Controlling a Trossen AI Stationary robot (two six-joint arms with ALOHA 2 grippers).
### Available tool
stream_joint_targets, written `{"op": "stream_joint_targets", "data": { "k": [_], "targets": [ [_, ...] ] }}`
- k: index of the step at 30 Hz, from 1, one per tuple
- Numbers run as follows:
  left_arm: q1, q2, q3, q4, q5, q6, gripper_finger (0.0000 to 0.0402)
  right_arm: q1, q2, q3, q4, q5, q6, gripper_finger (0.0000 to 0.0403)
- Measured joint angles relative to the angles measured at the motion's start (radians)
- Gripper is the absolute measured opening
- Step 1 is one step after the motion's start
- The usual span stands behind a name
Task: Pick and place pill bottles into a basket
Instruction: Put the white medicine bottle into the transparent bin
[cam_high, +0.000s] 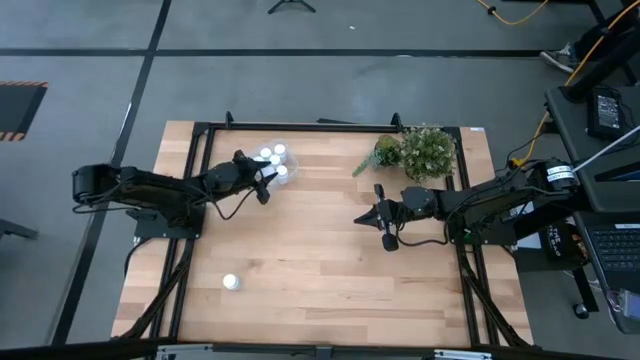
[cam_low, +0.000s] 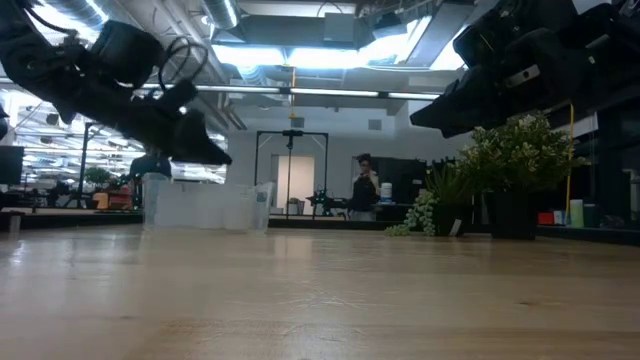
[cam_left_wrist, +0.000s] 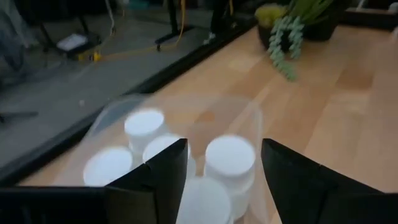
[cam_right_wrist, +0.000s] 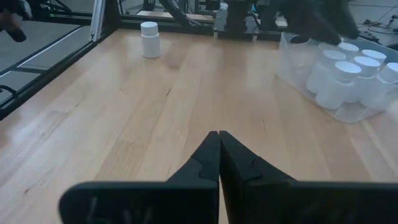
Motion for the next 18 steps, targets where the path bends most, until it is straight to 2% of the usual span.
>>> {"op": "stream_joint_targets", "data": {
  "k": [8,12,18],
  "targets": [
    [-0.068,-0.149,0.0,-0.048,0.027,0.06,0.0187,0.0,0.0,0.0,0.0,0.0,0.001,0.0003],
    [-0.116,-0.235,0.0,-0.144,0.08,0.06,0.0179,0.0,0.0,0.0,0.0,0.0,0.001,0.0003],
    [-0.201,-0.352,0.014,-0.344,0.089,0.062,0.0153,0.0,0.0,0.0,0.002,0.0,0.002,0.0003]
  ]
}}
